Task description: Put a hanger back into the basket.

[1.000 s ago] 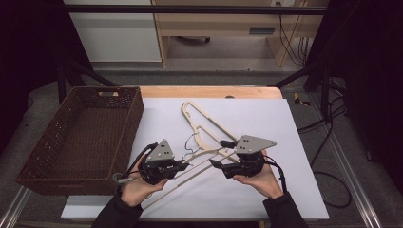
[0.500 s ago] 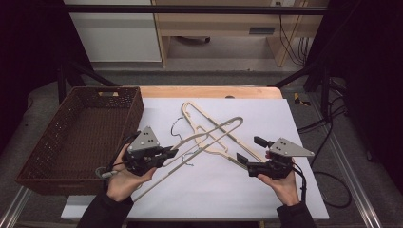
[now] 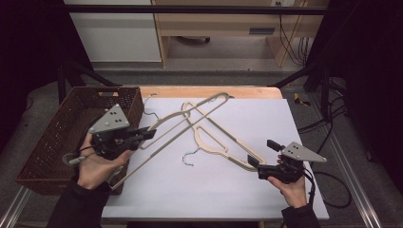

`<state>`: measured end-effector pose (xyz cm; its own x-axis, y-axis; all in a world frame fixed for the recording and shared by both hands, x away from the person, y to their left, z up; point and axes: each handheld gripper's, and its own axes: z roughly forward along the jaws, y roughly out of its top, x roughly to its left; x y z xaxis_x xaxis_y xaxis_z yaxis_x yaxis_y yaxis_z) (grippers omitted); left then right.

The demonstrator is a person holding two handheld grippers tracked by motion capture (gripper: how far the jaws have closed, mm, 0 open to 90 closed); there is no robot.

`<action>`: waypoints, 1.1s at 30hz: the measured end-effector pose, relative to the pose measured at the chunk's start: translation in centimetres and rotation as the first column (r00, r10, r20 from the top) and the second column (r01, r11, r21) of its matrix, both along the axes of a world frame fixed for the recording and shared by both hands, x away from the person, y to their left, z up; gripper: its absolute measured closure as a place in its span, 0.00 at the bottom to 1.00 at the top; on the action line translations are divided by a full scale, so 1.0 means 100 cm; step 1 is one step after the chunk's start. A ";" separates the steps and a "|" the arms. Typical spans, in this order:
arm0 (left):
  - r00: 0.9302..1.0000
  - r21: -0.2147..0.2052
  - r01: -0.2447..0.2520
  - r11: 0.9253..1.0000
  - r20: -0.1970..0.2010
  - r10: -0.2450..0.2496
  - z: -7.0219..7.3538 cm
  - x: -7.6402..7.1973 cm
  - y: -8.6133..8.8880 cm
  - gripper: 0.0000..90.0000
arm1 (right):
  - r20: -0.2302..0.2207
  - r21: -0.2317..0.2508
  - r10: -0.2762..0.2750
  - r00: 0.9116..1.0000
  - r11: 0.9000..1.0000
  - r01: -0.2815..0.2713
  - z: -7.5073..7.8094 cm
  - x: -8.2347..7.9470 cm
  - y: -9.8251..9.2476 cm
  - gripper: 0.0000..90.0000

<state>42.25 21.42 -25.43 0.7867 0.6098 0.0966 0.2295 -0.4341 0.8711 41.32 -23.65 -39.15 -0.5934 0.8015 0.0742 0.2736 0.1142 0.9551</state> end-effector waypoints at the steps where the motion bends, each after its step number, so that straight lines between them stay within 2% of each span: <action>1: 1.000 0.011 0.001 1.000 0.005 -0.002 0.004 0.001 0.006 0.96 | -0.003 0.000 -0.001 1.000 1.000 0.001 0.000 0.000 -0.001 0.11; 4: 1.000 0.000 -0.015 1.000 0.015 0.015 0.009 0.004 0.019 0.96 | -0.006 -0.005 -0.004 1.000 1.000 0.004 -0.002 0.000 -0.002 0.11; 7: 0.999 0.012 -0.031 0.999 0.017 0.030 0.011 0.011 0.033 0.96 | -0.009 -0.007 -0.015 1.000 1.000 0.015 -0.003 -0.001 -0.003 0.10; 12: 0.998 0.004 -0.068 0.998 0.010 0.068 0.007 0.024 0.056 0.96 | -0.015 -0.014 -0.026 1.000 1.000 0.026 -0.005 -0.001 -0.004 0.09; 16: 0.995 -0.021 -0.095 0.995 0.009 0.095 0.004 0.032 0.075 0.96 | -0.025 -0.020 -0.030 0.999 0.999 0.030 -0.007 0.000 -0.003 0.09; 20: 0.992 -0.018 -0.122 0.992 0.011 0.122 0.003 0.036 0.095 0.96 | -0.025 -0.020 -0.035 0.999 0.999 0.035 -0.007 0.000 -0.004 0.09; 24: 0.988 -0.020 -0.155 0.988 0.020 0.155 0.003 0.041 0.114 0.96 | -0.022 -0.021 -0.036 0.999 0.999 0.036 -0.006 0.000 -0.005 0.09; 26: 0.984 -0.024 -0.180 0.983 0.007 0.180 0.002 0.042 0.124 0.96 | -0.017 -0.022 -0.036 0.999 0.999 0.036 -0.005 0.000 -0.005 0.08; 33: 0.972 -0.023 -0.233 0.972 0.002 0.233 -0.010 0.045 0.155 0.96 | -0.020 -0.026 -0.041 0.999 0.999 0.040 -0.005 0.001 -0.004 0.08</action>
<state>46.71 36.92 -26.41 0.6224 0.7782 0.0841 0.3179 -0.3495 0.8814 41.40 -24.08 -39.65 -0.5589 0.8267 0.0652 0.2980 0.1269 0.9461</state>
